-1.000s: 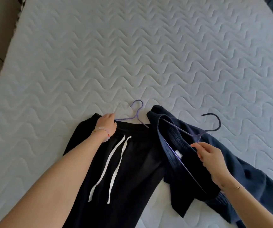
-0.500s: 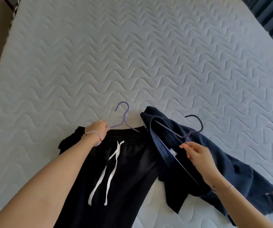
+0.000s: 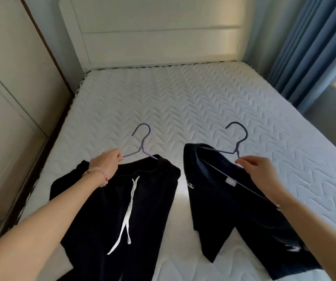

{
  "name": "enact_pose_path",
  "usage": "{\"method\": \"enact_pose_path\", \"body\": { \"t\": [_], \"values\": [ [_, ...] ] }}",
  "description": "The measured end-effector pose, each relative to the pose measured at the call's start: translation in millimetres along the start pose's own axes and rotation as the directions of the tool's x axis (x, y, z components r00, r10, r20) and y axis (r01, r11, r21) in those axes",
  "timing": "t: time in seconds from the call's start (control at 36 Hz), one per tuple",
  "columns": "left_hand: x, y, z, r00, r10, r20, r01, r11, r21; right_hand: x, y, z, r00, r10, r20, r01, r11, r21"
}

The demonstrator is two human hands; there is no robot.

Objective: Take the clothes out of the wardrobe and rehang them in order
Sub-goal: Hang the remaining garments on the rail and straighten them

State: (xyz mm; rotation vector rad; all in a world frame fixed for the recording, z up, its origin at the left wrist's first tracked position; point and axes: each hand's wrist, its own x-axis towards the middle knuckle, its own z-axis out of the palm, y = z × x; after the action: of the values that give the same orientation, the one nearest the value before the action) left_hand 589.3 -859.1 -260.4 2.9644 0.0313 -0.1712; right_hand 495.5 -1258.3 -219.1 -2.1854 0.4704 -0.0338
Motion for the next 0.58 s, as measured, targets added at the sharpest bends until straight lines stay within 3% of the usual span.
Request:
{"method": "enact_pose_path", "body": {
  "t": [0.28,0.58],
  "values": [
    [-125,-34,-171,0.941,-0.182,-0.286,0.151,0.98,-0.126,-54,-108,-67,0.975,-0.22,0.033,0.214,0.968,0.128],
    [-307,-66,-297,0.694,-0.45,-0.563,0.442,0.883,-0.161,-128,-204,-90,0.853,-0.492,0.173,0.398,0.828,0.394]
  ]
}}
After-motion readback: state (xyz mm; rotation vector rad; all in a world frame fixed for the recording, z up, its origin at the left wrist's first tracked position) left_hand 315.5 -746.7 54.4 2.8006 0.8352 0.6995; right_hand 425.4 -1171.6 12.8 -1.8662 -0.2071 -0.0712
